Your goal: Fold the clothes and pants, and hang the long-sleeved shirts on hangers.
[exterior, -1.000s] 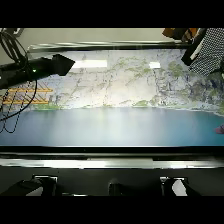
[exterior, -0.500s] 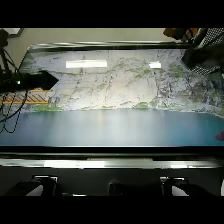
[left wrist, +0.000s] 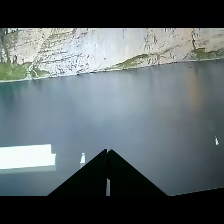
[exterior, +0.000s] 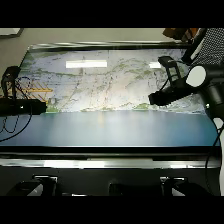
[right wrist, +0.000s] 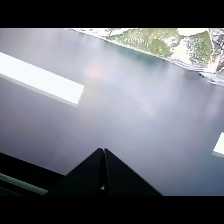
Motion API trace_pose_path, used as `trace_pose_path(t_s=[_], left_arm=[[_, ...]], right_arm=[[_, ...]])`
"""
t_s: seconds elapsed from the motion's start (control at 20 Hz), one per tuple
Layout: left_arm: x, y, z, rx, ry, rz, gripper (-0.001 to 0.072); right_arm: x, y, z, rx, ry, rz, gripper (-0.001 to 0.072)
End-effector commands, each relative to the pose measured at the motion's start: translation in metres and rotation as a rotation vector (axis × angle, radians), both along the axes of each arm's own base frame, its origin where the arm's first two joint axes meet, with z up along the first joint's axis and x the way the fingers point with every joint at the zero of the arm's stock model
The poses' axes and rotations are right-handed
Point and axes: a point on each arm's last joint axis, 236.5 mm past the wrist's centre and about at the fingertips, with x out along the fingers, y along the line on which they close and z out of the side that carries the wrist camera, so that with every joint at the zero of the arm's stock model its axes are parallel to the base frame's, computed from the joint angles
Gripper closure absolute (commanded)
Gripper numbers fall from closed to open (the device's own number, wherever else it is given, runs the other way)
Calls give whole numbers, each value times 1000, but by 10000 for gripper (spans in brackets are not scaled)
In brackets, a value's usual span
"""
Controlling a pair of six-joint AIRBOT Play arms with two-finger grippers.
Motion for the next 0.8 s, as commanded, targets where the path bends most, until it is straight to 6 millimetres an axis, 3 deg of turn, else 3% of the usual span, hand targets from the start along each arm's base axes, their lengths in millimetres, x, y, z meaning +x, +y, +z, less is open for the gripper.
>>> trace_pose_path(t_s=[0.0,0.75], left_arm=[[-4,3,-7,19,11,-15,681],[-4,3,-7,19,12,-15,681]], right_arm=[[-13,2,-9,-7,54,12,672],[-11,2,-9,-5,46,11,672]])
